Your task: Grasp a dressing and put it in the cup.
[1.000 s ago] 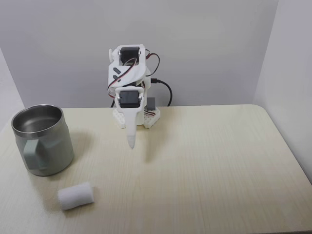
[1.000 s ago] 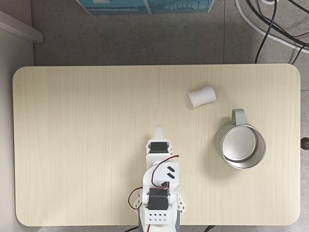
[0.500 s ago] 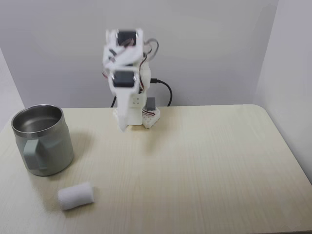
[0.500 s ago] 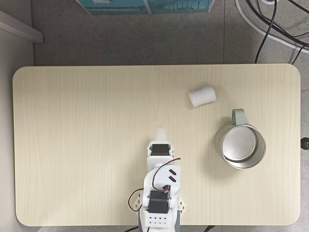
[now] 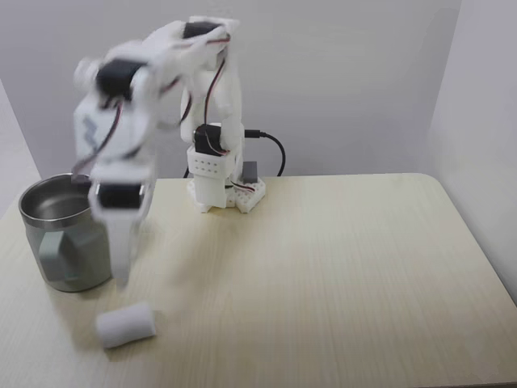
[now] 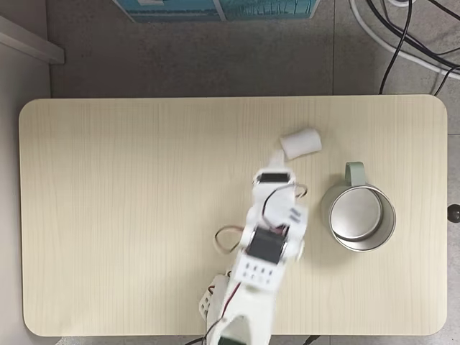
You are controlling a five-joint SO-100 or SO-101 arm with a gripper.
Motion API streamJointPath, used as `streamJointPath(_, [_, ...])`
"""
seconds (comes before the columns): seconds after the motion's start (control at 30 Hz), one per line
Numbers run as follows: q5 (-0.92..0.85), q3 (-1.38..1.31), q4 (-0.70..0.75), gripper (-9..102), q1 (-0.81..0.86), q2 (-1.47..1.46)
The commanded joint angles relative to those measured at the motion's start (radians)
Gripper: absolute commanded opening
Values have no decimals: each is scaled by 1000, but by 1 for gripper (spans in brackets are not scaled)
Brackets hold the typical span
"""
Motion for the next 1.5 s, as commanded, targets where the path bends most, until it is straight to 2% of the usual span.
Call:
streamJointPath(0.0, [-43,29,-69,30,28,97])
streamJointPath(0.27, [-72,54,-195,30,28,308])
streamJointPath(0.57, [-89,97,-227,27,12,411])
streamJointPath(0.67, [-86,97,-227,19,6,411])
streamJointPath(0.77, [-75,98,-229,0,-2,411])
streamJointPath(0.97, [-49,91,-207,0,-9,367])
streamJointPath(1.17, [26,144,-67,0,15,221])
streamJointPath(1.47, [121,606,433,0,107,169])
